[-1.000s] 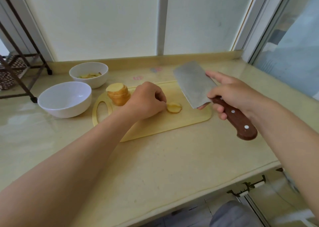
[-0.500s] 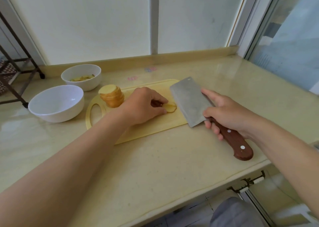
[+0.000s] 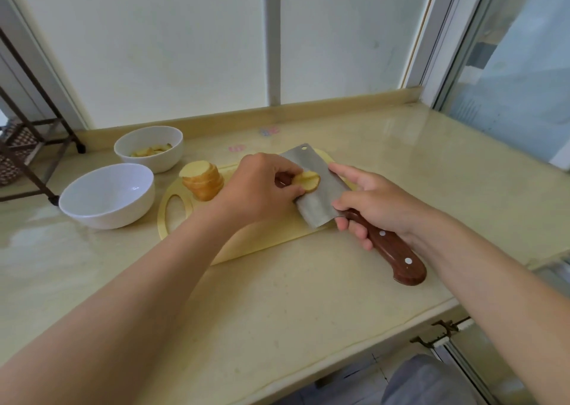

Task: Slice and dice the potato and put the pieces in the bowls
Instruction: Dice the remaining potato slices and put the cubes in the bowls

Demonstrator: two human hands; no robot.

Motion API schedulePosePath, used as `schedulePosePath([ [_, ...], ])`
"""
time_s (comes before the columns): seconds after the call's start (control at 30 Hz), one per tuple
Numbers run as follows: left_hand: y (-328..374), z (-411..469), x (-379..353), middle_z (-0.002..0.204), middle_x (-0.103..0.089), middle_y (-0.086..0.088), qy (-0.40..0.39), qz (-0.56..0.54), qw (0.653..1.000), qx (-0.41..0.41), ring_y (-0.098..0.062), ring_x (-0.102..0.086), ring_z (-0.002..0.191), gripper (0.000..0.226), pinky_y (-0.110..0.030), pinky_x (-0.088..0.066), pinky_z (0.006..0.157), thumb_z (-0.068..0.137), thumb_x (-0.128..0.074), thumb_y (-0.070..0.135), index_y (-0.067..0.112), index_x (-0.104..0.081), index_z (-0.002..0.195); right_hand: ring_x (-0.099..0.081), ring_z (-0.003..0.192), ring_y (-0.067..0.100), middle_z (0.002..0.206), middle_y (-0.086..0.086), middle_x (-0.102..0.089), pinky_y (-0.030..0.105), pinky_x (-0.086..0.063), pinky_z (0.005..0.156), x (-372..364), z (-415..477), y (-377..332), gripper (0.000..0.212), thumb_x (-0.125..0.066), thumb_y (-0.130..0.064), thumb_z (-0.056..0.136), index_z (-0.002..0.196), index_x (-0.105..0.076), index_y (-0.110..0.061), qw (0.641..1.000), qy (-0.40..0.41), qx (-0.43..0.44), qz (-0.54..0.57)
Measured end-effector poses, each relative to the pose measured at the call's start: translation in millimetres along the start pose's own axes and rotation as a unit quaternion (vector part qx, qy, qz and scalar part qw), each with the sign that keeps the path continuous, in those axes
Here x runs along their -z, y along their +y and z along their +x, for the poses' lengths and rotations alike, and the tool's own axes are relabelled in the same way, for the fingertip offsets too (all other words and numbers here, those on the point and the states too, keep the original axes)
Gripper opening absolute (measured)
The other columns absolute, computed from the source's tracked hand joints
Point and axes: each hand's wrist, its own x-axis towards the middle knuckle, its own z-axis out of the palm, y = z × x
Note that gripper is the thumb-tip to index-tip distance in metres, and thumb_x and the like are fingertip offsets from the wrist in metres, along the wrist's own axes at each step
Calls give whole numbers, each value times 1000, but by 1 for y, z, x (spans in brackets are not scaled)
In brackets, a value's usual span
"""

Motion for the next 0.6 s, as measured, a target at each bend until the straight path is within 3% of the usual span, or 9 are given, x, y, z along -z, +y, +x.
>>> schedulePosePath([
  [0.13,4,5,19,93,-72,7,7,7,1000,-5,-1,-67,81,28,-13,-52,78,79,-79,17,15,-74,106,-45,41,15,62,10,-59,26,-41,36,-6,5,-14,73,-50,3,98,157,-36,-38,1000,2,6,26],
  [0.23,8,7,40,90,-71,12,6,22,1000,11,3,-65,79,27,-14,-53,76,79,-78,23,18,-74,106,-45,41,15,61,10,-60,26,-40,37,-12,10,-29,73,-50,2,98,159,-34,-34,999,-7,14,32],
  [0.33,9,8,62,83,-65,23,17,40,999,32,13,-59,71,26,-3,-45,65,80,-77,28,21,-74,105,-45,42,14,61,8,-60,25,-40,37,-23,18,-48,72,-50,2,98,158,-35,-33,999,-20,21,29],
  [0.43,5,7,87,83,-64,24,47,52,996,53,16,-57,71,27,-1,-40,62,79,-78,29,23,-74,106,-45,41,14,62,9,-59,23,-40,37,-38,30,-70,72,-49,3,97,159,-34,-32,998,-48,32,35],
  [0.53,-5,3,121,89,-65,26,55,63,993,83,14,-58,77,30,-10,-46,71,78,-78,33,27,-73,107,-46,41,13,63,9,-60,23,-41,37,-58,50,-91,72,-49,3,97,160,-35,-30,995,-84,43,38],
  [0.6,-17,0,147,105,-66,23,68,77,989,104,7,-59,95,37,-24,-50,87,77,-77,39,31,-71,113,-46,41,12,63,10,-59,23,-42,37,-75,61,-102,68,-49,4,97,156,-41,-28,992,-107,49,45],
])
